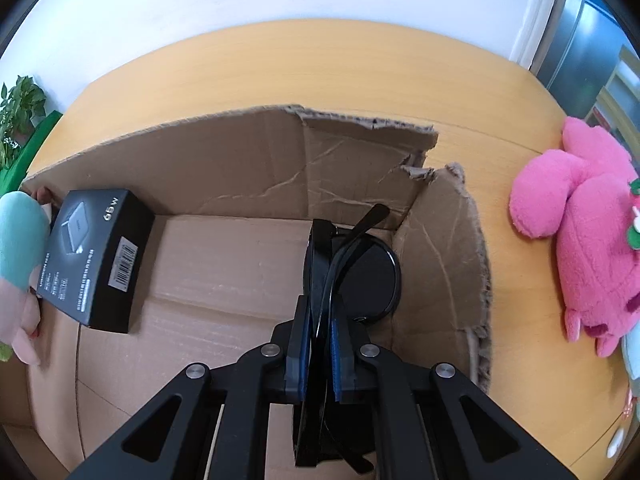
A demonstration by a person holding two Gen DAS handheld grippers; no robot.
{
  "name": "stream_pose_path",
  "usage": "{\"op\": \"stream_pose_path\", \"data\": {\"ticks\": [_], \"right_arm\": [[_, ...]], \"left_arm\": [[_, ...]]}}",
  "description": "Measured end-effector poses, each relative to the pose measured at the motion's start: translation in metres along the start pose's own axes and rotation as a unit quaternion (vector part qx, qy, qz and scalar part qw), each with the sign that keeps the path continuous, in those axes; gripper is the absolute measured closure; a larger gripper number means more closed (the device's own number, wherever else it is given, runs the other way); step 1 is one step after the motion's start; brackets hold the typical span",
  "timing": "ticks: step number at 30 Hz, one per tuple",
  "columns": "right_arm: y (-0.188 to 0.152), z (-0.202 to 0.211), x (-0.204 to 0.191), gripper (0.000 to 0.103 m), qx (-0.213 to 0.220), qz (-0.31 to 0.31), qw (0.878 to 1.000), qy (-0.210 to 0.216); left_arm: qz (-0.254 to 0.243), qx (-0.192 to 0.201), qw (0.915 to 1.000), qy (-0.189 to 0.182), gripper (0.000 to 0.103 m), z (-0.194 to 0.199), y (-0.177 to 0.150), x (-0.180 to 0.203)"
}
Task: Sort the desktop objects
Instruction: 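Withdraw both tools and move them to the grey phone stand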
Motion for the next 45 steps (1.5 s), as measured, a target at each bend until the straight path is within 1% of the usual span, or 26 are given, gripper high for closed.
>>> {"op": "stream_pose_path", "data": {"ticks": [2, 3, 4, 6, 7, 8, 9, 11, 12, 13, 14, 15, 16, 17, 21, 24, 27, 31, 32, 34, 36, 38, 40, 41, 43, 45], "right_arm": [[-0.002, 0.011, -0.003, 0.093, 0.006, 0.0, 1.0, 0.012], [-0.003, 0.017, -0.005, 0.093, 0.01, 0.003, 1.0, 0.016], [-0.005, 0.025, -0.008, 0.091, 0.015, 0.009, 1.0, 0.015], [-0.011, 0.041, -0.014, 0.088, 0.025, 0.022, 0.999, 0.016], [-0.016, 0.05, -0.017, 0.082, 0.03, 0.029, 0.999, 0.021], [-0.02, 0.058, -0.02, 0.074, 0.036, 0.035, 0.998, 0.027], [-0.026, 0.07, -0.023, 0.069, 0.044, 0.04, 0.998, 0.033], [-0.037, 0.089, -0.026, 0.043, 0.064, 0.048, 0.996, 0.041], [-0.042, 0.1, -0.027, 0.039, 0.075, 0.05, 0.995, 0.045], [-0.052, 0.115, -0.027, 0.033, 0.089, 0.052, 0.993, 0.055], [-0.057, 0.124, -0.025, 0.03, 0.098, 0.054, 0.992, 0.064], [-0.065, 0.137, -0.025, 0.029, 0.11, 0.055, 0.989, 0.077], [-0.071, 0.147, -0.025, 0.025, 0.118, 0.058, 0.988, 0.084], [-0.077, 0.156, -0.023, 0.024, 0.128, 0.065, 0.986, 0.09], [-0.118, 0.194, -0.033, 0.024, 0.146, 0.098, 0.978, 0.114], [-0.156, 0.212, -0.034, 0.024, 0.152, 0.125, 0.972, 0.126], [-0.191, 0.223, -0.027, 0.023, 0.146, 0.13, 0.969, 0.148], [-0.236, 0.22, -0.014, 0.023, 0.113, 0.129, 0.969, 0.18], [-0.247, 0.214, -0.012, 0.023, 0.099, 0.13, 0.971, 0.176], [-0.267, 0.193, -0.007, 0.024, 0.067, 0.126, 0.977, 0.161], [-0.282, 0.166, -0.001, 0.028, 0.022, 0.105, 0.98, 0.166], [-0.291, 0.148, 0.001, 0.035, 0.0, 0.094, 0.981, 0.168], [-0.293, 0.138, 0.0, 0.035, -0.008, 0.089, 0.982, 0.166], [-0.293, 0.134, -0.002, 0.035, -0.009, 0.088, 0.982, 0.169], [-0.291, 0.13, -0.008, 0.036, -0.008, 0.092, 0.981, 0.173], [-0.293, 0.122, -0.016, 0.045, -0.009, 0.102, 0.981, 0.164]], "left_arm": [[-0.01, 0.008, 0.9998, 0.013, 0.07, 0.008, -0.002, 0.004], [-0.014, 0.012, 0.9996, 0.021, 0.067, 0.012, -0.003, 0.006], [-0.02, 0.018, 0.999, 0.036, 0.062, 0.018, -0.006, 0.009], [-0.028, 0.04, 0.9964, 0.069, 0.055, 0.032, -0.011, 0.014], [-0.031, 0.051, 0.9951, 0.079, 0.051, 0.037, -0.013, 0.017], [-0.034, 0.062, 0.9936, 0.088, 0.05, 0.044, -0.016, 0.021], [-0.038, 0.073, 0.9923, 0.092, 0.047, 0.052, -0.02, 0.025], [-0.05, 0.087, 0.9892, 0.106, 0.046, 0.063, -0.026, 0.033], [-0.062, 0.097, 0.9859, 0.122, 0.045, 0.069, -0.031, 0.039], [-0.071, 0.104, 0.9829, 0.134, 0.042, 0.074, -0.035, 0.044], [-0.079, 0.112, 0.9796, 0.147, 0.038, 0.079, -0.039, 0.048], [-0.087, 0.121, 0.9754, 0.162, 0.03, 0.084, -0.045, 0.053], [-0.094, 0.133, 0.9706, 0.177, 0.027, 0.089, -0.051, 0.057], [-0.1, 0.142, 0.9665, 0.189, 0.025, 0.093, -0.057, 0.061], [-0.13, 0.158, 0.9507, 0.233, 0.024, 0.103, -0.081, 0.074], [-0.14, 0.172, 0.9349, 0.277, 0.024, 0.111, -0.099, 0.078], [-0.139, 0.181, 0.9218, 0.314, 0.024, 0.118, -0.115, 0.08], [-0.136, 0.184, 0.9134, 0.336, 0.024, 0.125, -0.138, 0.08], [-0.132, 0.182, 0.9133, 0.339, 0.024, 0.125, -0.145, 0.08], [-0.132, 0.168, 0.9207, 0.326, 0.024, 0.119, -0.159, 0.078], [-0.132, 0.146, 0.9307, 0.308, 0.024, 0.105, -0.175, 0.077], [-0.137, 0.124, 0.9384, 0.292, 0.024, 0.091, -0.186, 0.079], [-0.143, 0.1, 0.9453, 0.275, 0.024, 0.072, -0.198, 0.083], [-0.148, 0.089, 0.9473, 0.27, 0.024, 0.065, -0.202, 0.085], [-0.157, 0.068, 0.9484, 0.267, 0.024, 0.049, -0.209, 0.09], [-0.16, 0.053, 0.9506, 0.261, 0.024, 0.037, -0.212, 0.092]]}}
Point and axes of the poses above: each gripper's, at about its wrist camera, not at the fingertips, and z roughly against the way its jaws point, x to its right, y to its top, the point moved 2 cm from there along -z, roughly the way its jaws point, and after that the axes turned 9 degrees about -z, right-handed, at the moved point
